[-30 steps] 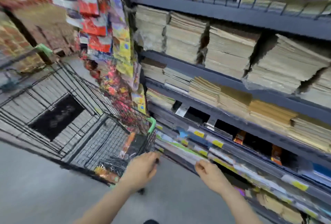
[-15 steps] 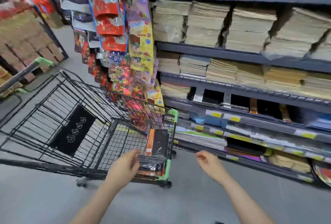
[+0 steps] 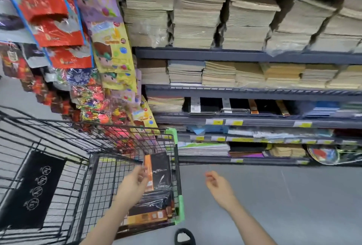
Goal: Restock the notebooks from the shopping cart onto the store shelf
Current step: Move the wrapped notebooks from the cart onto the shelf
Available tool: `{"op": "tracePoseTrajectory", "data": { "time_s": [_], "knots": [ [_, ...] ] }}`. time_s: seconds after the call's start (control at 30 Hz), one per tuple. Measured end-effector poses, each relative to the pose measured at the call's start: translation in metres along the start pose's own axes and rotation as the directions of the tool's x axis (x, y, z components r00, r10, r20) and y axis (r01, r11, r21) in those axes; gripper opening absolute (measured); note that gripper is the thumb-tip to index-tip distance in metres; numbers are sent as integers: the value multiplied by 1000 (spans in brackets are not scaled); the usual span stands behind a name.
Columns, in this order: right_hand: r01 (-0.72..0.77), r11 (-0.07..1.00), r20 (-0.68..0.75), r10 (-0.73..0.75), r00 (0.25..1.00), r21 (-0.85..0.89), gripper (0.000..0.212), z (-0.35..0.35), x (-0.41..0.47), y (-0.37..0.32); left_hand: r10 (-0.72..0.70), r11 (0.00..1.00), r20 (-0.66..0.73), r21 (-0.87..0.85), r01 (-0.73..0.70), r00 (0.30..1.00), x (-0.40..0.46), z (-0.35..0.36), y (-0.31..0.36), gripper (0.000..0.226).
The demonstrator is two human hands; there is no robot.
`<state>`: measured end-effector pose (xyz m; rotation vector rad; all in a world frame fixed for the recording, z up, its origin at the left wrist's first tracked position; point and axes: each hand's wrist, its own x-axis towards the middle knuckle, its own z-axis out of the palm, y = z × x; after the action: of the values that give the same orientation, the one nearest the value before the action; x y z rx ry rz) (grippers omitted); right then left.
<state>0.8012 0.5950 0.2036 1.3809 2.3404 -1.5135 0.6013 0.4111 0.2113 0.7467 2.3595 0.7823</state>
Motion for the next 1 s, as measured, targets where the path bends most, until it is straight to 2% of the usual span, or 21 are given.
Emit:
{"op": "tracePoseTrajectory", "data": {
  "time_s": [0.17,0.3,0.37,0.5,0.57,0.67,0.8,0.9,1.0],
  "knots": [
    [66,987,-50,-60,997,146,17,39,35,-42,-75,995,35,-69,78,997,40,-1,-31,26],
    [54,986,46,-62,997,157,22,92,59,-68,-107,993,101,-35,110,989,74,-2,-75,26],
    [21,989,51,-29,998,148,27,123,74,-72,-108,993,130,-23,112,986,96,1,-100,26],
    [-42,993,43,38,998,107,30,190,105,-64,-129,992,221,33,125,967,134,23,-149,30],
    [-90,992,-1,91,996,88,38,219,123,-49,-142,990,273,49,134,951,147,42,-171,37],
    [-197,978,-54,201,978,63,43,254,144,-24,-151,988,333,25,152,931,157,71,-189,46],
    [-277,959,-171,265,949,-52,48,276,163,6,-182,974,392,-51,219,902,163,105,-203,55],
    [-277,954,-228,247,942,-110,47,284,169,18,-187,948,425,-160,276,886,165,118,-209,37],
    [-253,964,-251,225,942,-87,43,286,171,19,-251,873,367,-315,373,896,166,119,-207,23]
  ]
}}
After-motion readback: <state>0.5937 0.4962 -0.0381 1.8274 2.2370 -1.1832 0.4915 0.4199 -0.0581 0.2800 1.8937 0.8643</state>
